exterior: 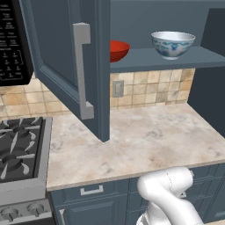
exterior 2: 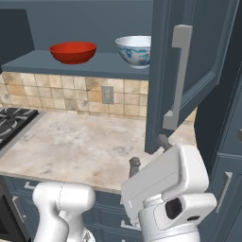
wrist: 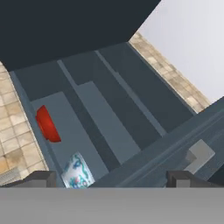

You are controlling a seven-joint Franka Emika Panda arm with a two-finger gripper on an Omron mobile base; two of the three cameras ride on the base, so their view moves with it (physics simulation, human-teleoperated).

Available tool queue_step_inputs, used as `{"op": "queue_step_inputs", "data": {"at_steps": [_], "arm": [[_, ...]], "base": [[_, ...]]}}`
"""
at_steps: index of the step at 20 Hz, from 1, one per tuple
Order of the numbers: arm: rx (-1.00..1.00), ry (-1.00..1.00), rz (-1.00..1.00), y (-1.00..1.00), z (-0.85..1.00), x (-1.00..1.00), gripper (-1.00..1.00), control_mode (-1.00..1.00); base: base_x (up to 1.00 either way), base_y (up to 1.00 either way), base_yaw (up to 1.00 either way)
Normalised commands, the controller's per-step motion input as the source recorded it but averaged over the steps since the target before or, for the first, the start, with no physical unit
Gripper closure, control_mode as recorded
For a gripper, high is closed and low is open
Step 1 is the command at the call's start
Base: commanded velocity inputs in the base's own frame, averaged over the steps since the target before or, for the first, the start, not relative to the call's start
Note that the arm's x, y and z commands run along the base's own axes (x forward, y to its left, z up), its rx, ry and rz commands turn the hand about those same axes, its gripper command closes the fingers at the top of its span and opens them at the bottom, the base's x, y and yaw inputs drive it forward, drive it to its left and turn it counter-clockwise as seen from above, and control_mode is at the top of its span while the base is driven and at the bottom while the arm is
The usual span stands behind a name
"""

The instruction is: Open the cabinet. Pick the bowls from the counter and place them in the cabinet. Then close the cabinet.

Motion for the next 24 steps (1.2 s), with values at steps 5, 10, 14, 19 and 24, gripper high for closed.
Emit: {"op": "queue_step_inputs", "data": {"at_steps": [5,10,14,19,24], "arm": [[0.0,-0.07,0.11,-0.19,-0.35,0.34,-1.0,-1.0],[0.0,-0.03,0.1,-0.14,-0.1,0.44,-1.0,-1.0],[0.0,0.0,0.08,-0.2,0.0,0.61,-1.0,-1.0],[0.0,0.0,0.08,-0.3,-0.03,0.65,-1.0,-1.0],[0.0,0.0,0.07,-0.24,-0.03,0.54,-1.0,-1.0]], "base": [[0.0,0.0,0.0],[0.0,0.0,0.0],[0.0,0.0,0.0],[0.0,0.0,0.0],[0.0,0.0,0.0]]}}
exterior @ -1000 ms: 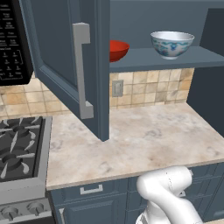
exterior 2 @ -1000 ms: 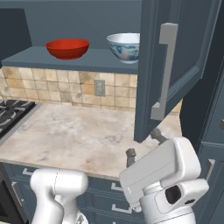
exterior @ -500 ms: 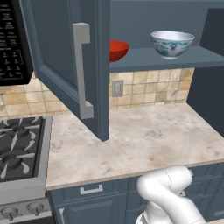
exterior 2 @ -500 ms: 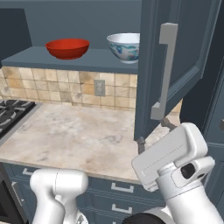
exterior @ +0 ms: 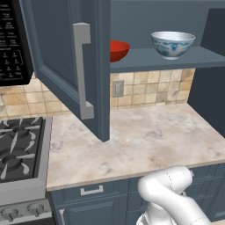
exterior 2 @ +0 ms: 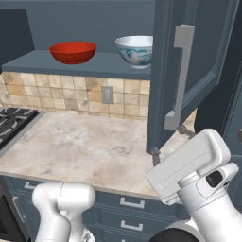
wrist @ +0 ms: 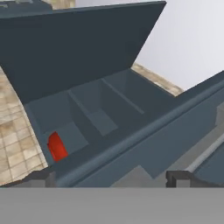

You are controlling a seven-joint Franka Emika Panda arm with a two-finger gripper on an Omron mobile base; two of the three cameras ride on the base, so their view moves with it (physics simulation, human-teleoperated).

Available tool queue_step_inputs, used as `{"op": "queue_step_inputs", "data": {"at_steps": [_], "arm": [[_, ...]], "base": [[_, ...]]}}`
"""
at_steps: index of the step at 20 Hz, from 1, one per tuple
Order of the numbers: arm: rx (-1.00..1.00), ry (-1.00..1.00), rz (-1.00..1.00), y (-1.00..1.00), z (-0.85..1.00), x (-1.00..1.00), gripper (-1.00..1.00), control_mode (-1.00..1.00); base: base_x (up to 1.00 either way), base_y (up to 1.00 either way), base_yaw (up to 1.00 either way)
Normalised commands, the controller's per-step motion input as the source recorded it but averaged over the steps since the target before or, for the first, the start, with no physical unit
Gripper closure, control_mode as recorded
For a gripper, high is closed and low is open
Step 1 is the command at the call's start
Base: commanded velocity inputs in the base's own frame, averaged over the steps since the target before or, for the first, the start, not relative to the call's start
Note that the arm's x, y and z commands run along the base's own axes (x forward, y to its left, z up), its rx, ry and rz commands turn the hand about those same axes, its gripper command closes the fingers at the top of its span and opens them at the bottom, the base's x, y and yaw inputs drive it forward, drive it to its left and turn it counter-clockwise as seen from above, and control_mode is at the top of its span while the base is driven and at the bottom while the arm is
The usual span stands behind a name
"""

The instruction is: Open the cabinet. Pick the bowls from the counter and place them in the cabinet. Then close the cabinet.

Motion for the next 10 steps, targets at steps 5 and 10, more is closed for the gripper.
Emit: {"op": "queue_step_inputs", "data": {"at_steps": [5,10], "arm": [[-0.01,0.0,0.06,0.0,0.0,0.48,-1.0,-1.0],[-0.08,0.03,0.05,0.18,0.0,0.65,-1.0,-1.0]], "base": [[0.0,0.0,0.0],[0.0,0.0,0.0]]}}
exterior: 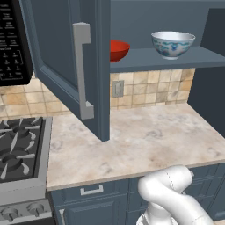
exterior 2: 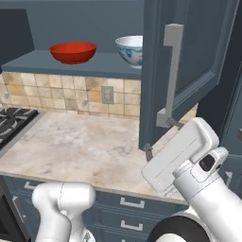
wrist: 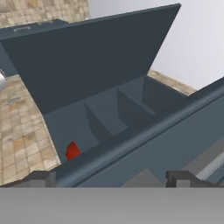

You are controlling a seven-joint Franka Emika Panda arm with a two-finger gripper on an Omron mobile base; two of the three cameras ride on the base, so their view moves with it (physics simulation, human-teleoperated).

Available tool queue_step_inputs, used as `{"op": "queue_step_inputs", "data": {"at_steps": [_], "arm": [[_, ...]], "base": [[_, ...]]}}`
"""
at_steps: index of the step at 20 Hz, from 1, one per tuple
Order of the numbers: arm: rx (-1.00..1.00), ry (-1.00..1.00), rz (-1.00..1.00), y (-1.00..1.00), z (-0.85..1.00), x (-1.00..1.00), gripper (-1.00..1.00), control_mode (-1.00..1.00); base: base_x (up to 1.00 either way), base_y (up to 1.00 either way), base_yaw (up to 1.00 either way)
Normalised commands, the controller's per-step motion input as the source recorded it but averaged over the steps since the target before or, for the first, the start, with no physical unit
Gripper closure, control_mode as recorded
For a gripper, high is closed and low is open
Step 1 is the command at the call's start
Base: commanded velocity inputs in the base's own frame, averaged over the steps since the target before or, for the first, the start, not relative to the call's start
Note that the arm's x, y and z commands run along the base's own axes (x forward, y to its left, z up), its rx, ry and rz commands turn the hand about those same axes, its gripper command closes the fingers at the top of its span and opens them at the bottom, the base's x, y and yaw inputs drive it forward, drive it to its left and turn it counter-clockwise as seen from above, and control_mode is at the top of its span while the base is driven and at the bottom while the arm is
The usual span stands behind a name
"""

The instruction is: Open the cabinet. Pick the bowls from the counter and place them in the cabinet. Then close the cabinet.

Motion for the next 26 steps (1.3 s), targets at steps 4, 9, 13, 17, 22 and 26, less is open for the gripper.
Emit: {"op": "queue_step_inputs", "data": {"at_steps": [4,9,13,17,22,26], "arm": [[-0.09,0.04,0.03,0.18,0.01,0.72,-1.0,-1.0],[-0.08,0.04,0.02,0.08,0.08,0.69,-1.0,-1.0],[-0.07,0.05,0.01,0.0,0.07,0.62,-1.0,-1.0],[-0.07,0.05,0.0,0.0,0.03,0.58,-1.0,-1.0],[-0.08,0.06,0.0,0.01,0.0,0.56,-1.0,-1.0],[-0.1,0.03,0.0,0.09,0.0,0.38,-1.0,-1.0]], "base": [[0.0,0.0,0.0],[0.0,0.0,0.0],[0.0,0.0,0.0],[0.0,0.0,0.0],[0.0,0.0,0.0],[0.0,0.0,0.0]]}}
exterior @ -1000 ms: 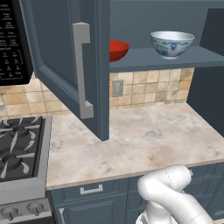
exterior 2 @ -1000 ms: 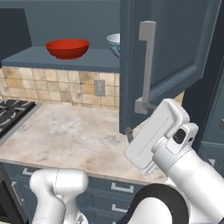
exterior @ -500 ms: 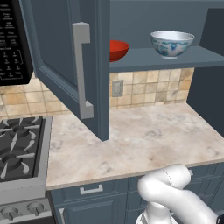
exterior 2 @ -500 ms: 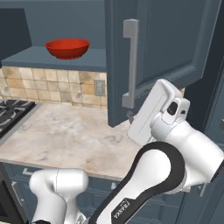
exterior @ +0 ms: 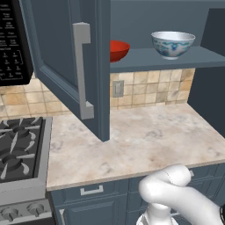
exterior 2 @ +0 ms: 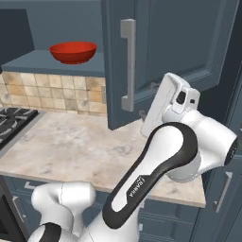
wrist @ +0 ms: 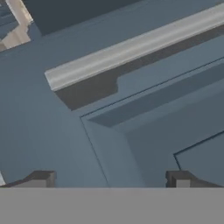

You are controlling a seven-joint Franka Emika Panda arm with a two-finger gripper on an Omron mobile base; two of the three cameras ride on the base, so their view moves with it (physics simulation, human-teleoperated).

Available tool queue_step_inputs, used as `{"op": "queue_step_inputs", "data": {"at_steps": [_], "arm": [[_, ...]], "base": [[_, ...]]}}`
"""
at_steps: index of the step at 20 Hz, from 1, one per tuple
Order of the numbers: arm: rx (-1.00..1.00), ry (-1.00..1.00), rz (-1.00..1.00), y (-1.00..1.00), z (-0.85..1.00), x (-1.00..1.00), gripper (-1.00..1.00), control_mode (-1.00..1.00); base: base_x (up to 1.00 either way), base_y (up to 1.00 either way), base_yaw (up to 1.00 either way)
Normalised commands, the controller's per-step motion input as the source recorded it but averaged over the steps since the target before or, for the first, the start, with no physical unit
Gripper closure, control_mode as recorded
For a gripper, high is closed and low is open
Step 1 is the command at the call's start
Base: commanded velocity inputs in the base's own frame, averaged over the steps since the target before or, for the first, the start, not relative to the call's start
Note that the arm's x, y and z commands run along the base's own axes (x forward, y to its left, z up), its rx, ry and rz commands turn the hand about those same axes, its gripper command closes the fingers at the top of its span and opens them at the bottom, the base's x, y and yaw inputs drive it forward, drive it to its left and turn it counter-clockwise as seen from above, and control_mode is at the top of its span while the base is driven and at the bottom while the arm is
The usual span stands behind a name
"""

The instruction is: Open the cabinet. Pick the bowls from the counter and place them in the cabinet. Then close the cabinet.

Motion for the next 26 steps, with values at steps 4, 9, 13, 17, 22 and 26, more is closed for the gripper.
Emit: {"op": "queue_step_inputs", "data": {"at_steps": [4,9,13,17,22,26], "arm": [[-0.1,0.03,0.0,0.11,0.0,0.26,-1.0,-1.0],[-0.1,0.05,0.0,0.14,0.0,0.27,-1.0,-1.0],[-0.11,0.03,-0.02,0.21,0.0,0.21,-1.0,-1.0],[-0.12,0.0,-0.08,0.3,0.0,0.22,-1.0,-1.0],[-0.11,0.0,-0.13,0.32,0.0,0.2,-1.0,-1.0],[-0.1,0.0,-0.17,0.4,-0.05,0.21,-1.0,-1.0]], "base": [[0.0,0.0,0.0],[0.0,0.0,0.0],[0.0,0.0,0.0],[0.0,0.0,0.0],[0.0,0.0,0.0],[0.0,0.0,0.0]]}}
